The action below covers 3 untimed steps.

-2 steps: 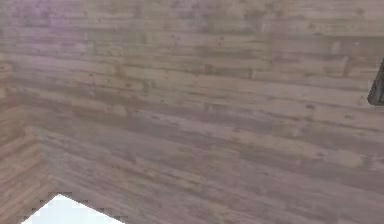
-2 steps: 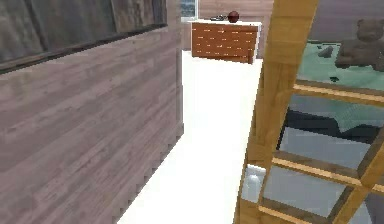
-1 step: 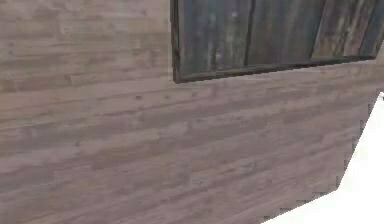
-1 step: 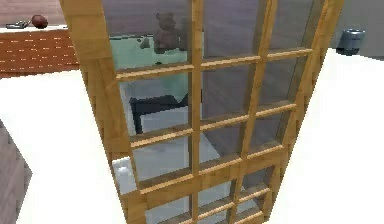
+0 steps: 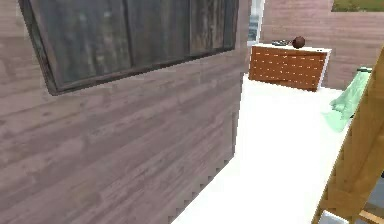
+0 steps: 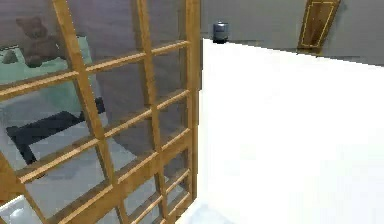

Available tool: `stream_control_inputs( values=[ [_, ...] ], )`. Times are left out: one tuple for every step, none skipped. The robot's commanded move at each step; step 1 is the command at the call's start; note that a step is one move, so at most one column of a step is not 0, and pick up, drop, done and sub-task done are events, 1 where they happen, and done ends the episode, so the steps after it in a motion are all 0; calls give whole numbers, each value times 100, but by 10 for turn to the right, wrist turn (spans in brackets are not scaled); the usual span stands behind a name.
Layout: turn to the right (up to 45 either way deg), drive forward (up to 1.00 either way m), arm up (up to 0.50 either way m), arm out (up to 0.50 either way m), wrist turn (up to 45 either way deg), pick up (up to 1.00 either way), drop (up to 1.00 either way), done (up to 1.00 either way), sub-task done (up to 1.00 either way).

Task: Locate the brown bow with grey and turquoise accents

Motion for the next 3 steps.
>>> stream_control_inputs(
  values=[
    [0, 50, 0, 0, 0, 0, 0, 0, 0],
    [360, 0, 0, 0, 0, 0, 0, 0, 0],
    [0, 30, 0, 0, 0, 0, 0, 0, 0]
  ],
)
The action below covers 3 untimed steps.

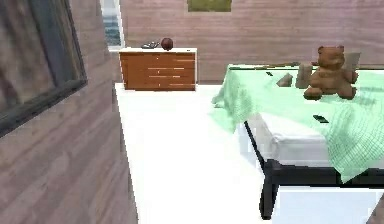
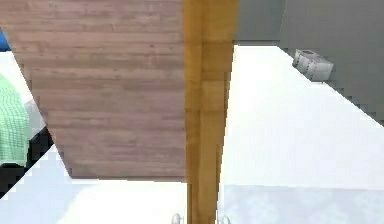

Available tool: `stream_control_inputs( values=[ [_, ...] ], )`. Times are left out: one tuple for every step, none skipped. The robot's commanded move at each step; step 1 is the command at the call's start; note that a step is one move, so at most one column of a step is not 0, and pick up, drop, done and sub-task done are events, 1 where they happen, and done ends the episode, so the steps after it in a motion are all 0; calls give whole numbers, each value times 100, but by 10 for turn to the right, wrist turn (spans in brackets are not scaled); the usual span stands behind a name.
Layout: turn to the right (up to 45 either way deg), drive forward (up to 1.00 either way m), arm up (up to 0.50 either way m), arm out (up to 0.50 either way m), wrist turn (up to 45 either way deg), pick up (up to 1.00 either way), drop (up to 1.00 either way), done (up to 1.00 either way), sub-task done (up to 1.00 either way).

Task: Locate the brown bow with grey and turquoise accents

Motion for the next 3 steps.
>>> stream_control_inputs(
  values=[
    [60, 0, 0, 0, 0, 0, 0, 0, 0],
    [0, 100, 0, 0, 0, 0, 0, 0, 0],
    [0, 100, 0, 0, 0, 0, 0, 0, 0]
  ],
)
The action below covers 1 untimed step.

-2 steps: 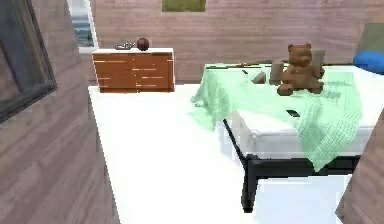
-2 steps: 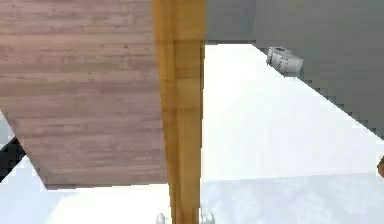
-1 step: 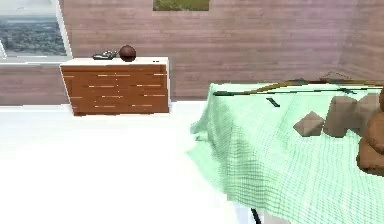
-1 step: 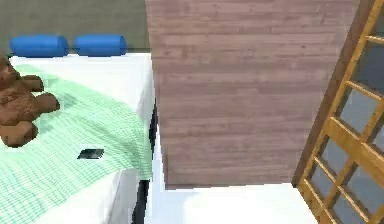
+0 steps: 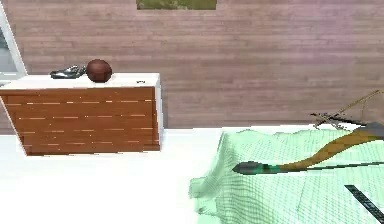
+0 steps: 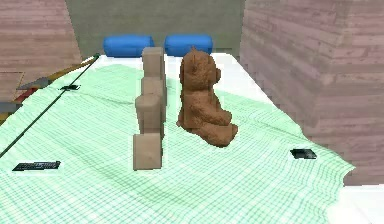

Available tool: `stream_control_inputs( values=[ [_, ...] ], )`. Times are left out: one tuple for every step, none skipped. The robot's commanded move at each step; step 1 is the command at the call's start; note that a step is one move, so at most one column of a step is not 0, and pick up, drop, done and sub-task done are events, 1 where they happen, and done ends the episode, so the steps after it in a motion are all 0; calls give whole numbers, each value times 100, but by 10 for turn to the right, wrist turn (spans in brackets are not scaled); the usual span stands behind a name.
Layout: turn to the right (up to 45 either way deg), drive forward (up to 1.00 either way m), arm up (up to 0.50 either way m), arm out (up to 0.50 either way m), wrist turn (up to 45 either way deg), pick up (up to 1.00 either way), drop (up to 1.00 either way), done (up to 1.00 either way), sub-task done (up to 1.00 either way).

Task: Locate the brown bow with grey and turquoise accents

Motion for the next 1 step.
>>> stream_control_inputs(
  values=[
    [30, 0, 0, 0, 0, 0, 0, 0, 0]
  ],
)
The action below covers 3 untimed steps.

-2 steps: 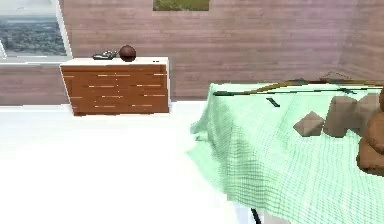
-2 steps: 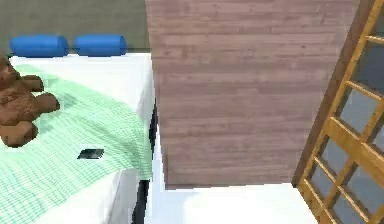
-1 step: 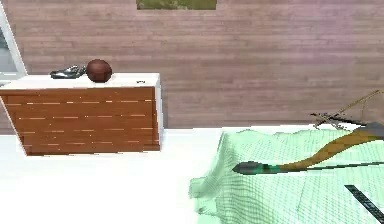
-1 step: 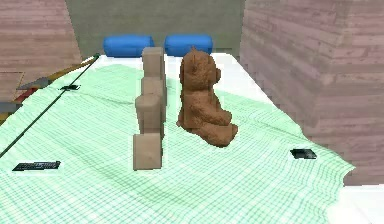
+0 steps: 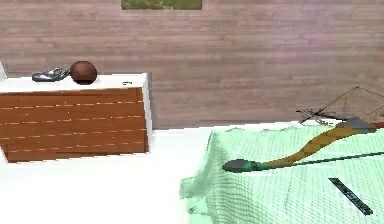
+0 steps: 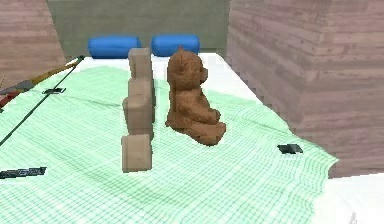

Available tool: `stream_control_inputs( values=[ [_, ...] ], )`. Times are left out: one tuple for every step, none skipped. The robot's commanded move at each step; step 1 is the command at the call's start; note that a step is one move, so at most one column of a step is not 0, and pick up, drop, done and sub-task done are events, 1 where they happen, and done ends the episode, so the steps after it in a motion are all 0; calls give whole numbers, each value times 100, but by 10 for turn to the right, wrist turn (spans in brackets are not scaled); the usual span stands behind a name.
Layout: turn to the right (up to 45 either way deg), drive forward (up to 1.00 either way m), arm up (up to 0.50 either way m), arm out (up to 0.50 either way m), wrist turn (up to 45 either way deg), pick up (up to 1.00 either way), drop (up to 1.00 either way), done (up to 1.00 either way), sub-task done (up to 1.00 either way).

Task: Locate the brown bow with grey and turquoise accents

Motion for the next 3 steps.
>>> stream_control_inputs(
  values=[
    [0, 15, 0, 0, 0, 0, 0, 0, 0],
    [450, 0, 0, 0, 0, 0, 0, 0, 0],
    [330, 0, 0, 0, 0, 0, 0, 0, 0]
  ],
)
